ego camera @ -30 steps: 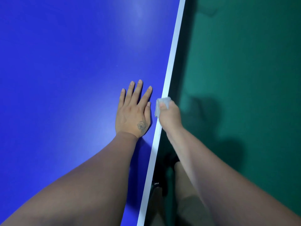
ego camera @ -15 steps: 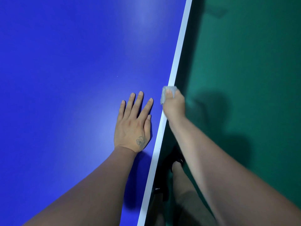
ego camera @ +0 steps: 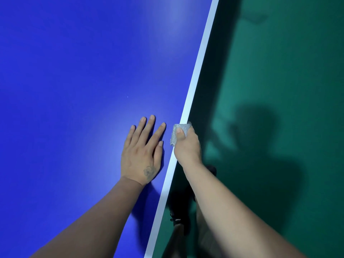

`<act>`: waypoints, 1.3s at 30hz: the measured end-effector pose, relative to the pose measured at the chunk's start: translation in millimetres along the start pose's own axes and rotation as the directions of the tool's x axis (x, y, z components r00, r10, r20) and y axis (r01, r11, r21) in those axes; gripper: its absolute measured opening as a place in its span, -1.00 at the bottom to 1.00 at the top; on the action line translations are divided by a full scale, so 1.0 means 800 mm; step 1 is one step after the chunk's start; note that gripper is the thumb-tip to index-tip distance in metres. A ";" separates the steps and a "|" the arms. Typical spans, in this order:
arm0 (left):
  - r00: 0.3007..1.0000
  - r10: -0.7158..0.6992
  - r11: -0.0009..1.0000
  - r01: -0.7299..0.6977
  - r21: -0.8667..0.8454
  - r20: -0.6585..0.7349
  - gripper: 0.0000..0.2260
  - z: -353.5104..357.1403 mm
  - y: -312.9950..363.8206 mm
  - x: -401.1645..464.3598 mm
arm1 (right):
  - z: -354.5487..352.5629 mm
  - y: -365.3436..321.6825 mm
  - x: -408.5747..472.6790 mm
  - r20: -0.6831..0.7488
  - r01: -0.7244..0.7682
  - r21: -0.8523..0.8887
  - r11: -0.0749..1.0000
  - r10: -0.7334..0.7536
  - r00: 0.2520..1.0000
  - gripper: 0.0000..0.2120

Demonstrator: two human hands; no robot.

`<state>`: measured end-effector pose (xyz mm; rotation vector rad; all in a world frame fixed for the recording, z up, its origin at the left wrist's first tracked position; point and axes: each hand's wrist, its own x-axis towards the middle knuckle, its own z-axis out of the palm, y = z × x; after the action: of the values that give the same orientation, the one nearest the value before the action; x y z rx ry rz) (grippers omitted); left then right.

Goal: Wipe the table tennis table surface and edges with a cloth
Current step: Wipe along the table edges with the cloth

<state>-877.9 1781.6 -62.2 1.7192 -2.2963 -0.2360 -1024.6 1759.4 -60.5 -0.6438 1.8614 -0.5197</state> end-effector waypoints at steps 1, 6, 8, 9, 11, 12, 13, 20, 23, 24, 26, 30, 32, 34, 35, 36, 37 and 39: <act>0.999 -0.027 1.000 0.027 -0.006 -0.033 -0.62 -0.002 0.002 0.006 | -0.003 -0.007 0.009 -0.002 0.004 -0.011 1.000 -0.004 1.000 -0.54; 0.983 -0.136 0.988 0.126 -0.090 -0.120 -0.64 -0.001 0.022 0.115 | -0.015 -0.062 0.094 -0.081 0.067 -0.014 0.998 -0.068 0.994 -0.60; 0.986 -0.123 0.988 0.110 -0.110 -0.115 -0.61 0.011 0.026 0.168 | -0.030 -0.097 0.134 -0.076 0.084 0.002 0.996 -0.084 0.994 -0.62; 0.988 -0.116 0.988 0.104 -0.110 -0.106 -0.60 0.019 0.027 0.191 | -0.039 -0.113 0.149 -0.071 0.084 0.010 0.996 -0.083 0.994 -0.62; 0.989 -0.113 0.990 0.104 -0.095 -0.092 -0.59 0.032 0.028 0.230 | -0.053 -0.133 0.173 -0.063 0.082 0.036 0.996 -0.080 0.995 -0.67; 0.990 -0.115 0.990 0.108 -0.086 -0.079 -0.58 0.036 0.029 0.249 | -0.054 -0.137 0.178 -0.063 0.085 0.035 0.996 -0.083 0.995 -0.69; 0.992 -0.114 0.991 0.110 -0.076 -0.059 -0.57 0.039 0.030 0.268 | -0.052 -0.136 0.176 -0.061 0.090 0.024 0.996 -0.088 0.994 -0.69; 0.983 -0.166 0.985 0.160 0.066 0.082 -0.48 0.058 0.032 0.346 | -0.053 -0.096 0.125 0.021 0.035 -0.067 0.997 -0.034 0.999 -0.54; 0.984 -0.167 0.984 0.163 0.070 0.068 -0.48 0.059 0.032 0.346 | -0.049 -0.105 0.119 0.016 0.003 -0.120 0.993 -0.001 1.000 -0.50; 0.984 -0.168 0.984 0.164 0.070 0.066 -0.49 0.059 0.032 0.347 | -0.050 -0.112 0.122 0.006 0.001 -0.126 0.992 -0.001 1.000 -0.49; 0.983 -0.168 0.984 0.162 0.077 0.069 -0.49 0.059 0.032 0.349 | -0.053 -0.128 0.136 -0.011 -0.007 -0.124 0.992 0.006 1.000 -0.48; 0.984 -0.167 0.983 0.162 0.089 0.059 -0.50 0.063 0.033 0.349 | -0.074 -0.178 0.197 -0.058 0.026 -0.110 0.994 -0.033 0.998 -0.55; 0.985 -0.166 0.983 0.161 0.088 0.055 -0.50 0.065 0.030 0.351 | -0.087 -0.209 0.222 -0.063 0.015 -0.105 0.994 -0.021 0.998 -0.57; 0.985 -0.165 0.983 0.161 0.088 0.040 -0.50 0.067 0.031 0.351 | -0.096 -0.225 0.238 -0.053 -0.001 -0.102 0.995 -0.005 0.999 -0.58; 0.986 -0.165 0.983 0.162 0.088 0.033 -0.50 0.068 0.031 0.352 | -0.099 -0.227 0.240 -0.046 0.011 -0.095 0.995 -0.016 0.999 -0.59; 0.986 -0.163 0.984 0.160 0.084 0.030 -0.50 0.068 0.031 0.352 | -0.101 -0.224 0.240 -0.040 0.034 -0.086 0.996 -0.038 0.998 -0.61; 0.987 -0.160 0.985 0.157 0.076 0.028 -0.51 0.068 0.032 0.353 | -0.102 -0.217 0.236 -0.030 0.062 -0.083 0.995 -0.064 0.997 -0.63; 0.987 -0.159 0.985 0.157 0.071 0.026 -0.51 0.068 0.032 0.354 | -0.099 -0.198 0.220 0.013 0.071 -0.109 0.991 -0.070 0.997 -0.62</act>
<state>-992.9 1516.2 -75.1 1.9486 -2.2150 -0.2187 -1122.2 1529.5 -57.2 -0.7861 1.8737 -0.4615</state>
